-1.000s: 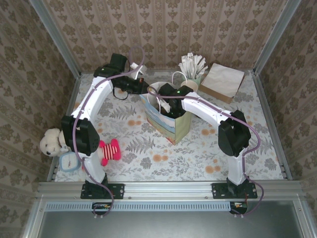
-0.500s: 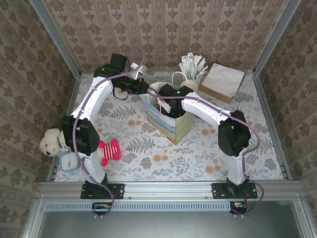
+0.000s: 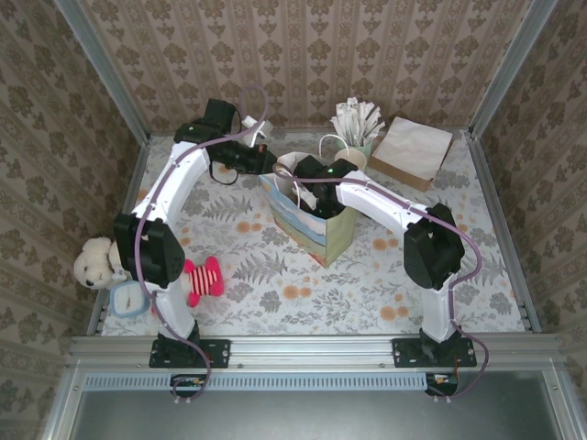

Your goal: Pack the takeout coffee

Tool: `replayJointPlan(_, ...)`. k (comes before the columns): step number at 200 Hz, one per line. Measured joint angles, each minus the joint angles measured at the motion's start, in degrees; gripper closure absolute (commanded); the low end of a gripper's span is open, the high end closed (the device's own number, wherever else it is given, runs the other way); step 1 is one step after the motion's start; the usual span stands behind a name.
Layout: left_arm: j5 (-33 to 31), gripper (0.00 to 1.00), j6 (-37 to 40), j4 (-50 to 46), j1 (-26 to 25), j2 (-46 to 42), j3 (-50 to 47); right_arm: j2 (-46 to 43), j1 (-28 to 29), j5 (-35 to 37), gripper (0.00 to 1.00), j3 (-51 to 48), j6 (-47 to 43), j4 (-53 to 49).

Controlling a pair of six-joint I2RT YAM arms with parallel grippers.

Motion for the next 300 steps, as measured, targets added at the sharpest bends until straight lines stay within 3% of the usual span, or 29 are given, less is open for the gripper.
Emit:
replayJointPlan(181, 0.57, 1.0, 0.2, 1.62, -0.02, -1.99, -3.3, 0.9, 0.0, 1.88, 0.42, 0.96, -0.22, -1.9)
replayJointPlan(300, -3.41, 1.0, 0.42, 0.02, -0.48, -2.8, -0.48, 3.19, -0.42, 0.35, 0.43, 10.86, 1.07, -10.95)
